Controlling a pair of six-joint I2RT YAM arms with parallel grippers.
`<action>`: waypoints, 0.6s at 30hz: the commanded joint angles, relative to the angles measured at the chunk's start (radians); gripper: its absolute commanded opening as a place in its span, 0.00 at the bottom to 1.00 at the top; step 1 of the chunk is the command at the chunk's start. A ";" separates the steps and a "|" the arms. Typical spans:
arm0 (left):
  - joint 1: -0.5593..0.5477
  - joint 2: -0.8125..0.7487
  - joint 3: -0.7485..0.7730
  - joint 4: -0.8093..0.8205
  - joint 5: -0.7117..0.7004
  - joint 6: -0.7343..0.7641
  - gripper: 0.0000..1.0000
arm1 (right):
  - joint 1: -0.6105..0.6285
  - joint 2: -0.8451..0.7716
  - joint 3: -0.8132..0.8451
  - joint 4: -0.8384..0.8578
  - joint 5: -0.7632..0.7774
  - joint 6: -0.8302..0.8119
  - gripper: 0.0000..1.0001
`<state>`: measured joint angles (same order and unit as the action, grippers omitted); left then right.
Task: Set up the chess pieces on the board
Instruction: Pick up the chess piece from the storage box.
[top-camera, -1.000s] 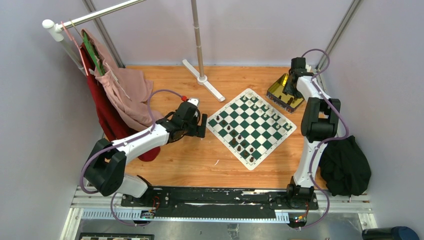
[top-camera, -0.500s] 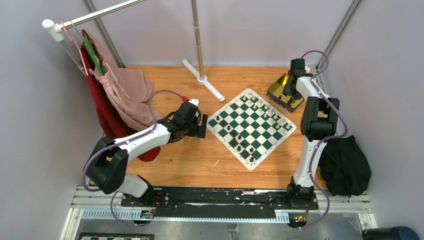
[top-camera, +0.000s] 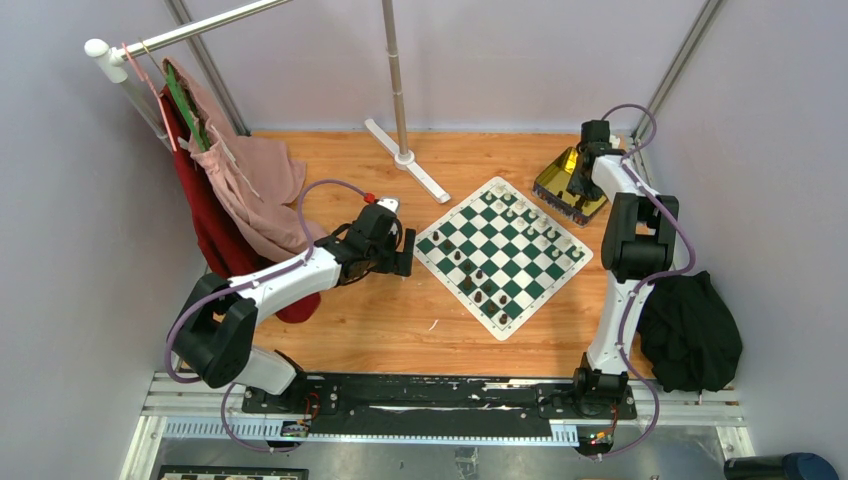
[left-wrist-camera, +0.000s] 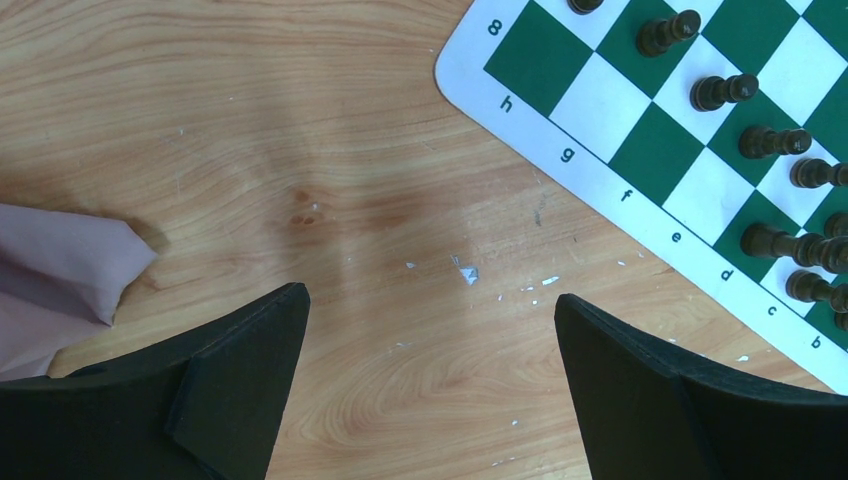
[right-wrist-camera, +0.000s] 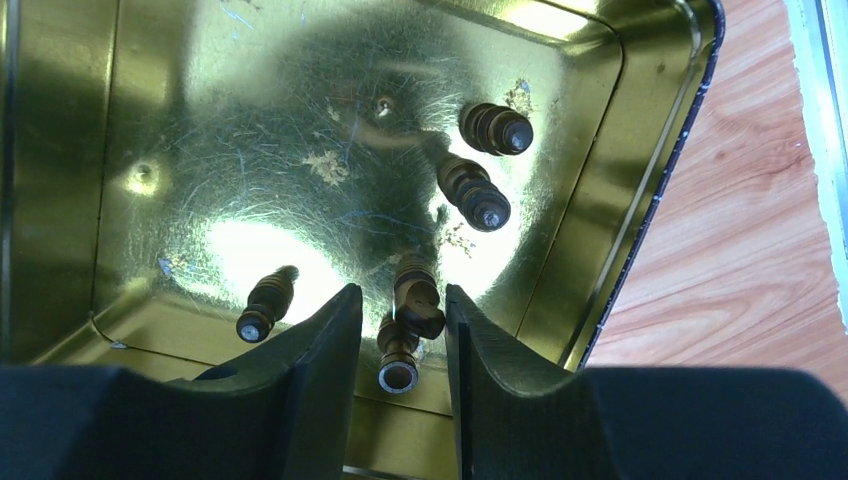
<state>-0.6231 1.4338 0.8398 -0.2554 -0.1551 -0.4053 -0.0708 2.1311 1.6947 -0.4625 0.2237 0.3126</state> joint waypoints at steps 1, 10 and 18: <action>0.008 0.005 0.016 0.019 0.014 -0.014 1.00 | -0.018 0.009 -0.027 -0.008 -0.014 -0.012 0.39; 0.007 0.000 0.012 0.018 0.018 -0.025 1.00 | -0.019 -0.013 -0.042 0.002 -0.007 -0.019 0.16; 0.008 -0.038 -0.009 0.018 0.013 -0.036 1.00 | -0.019 -0.048 -0.033 0.001 0.012 -0.038 0.04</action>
<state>-0.6231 1.4315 0.8394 -0.2554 -0.1417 -0.4305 -0.0746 2.1273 1.6714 -0.4492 0.2176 0.2924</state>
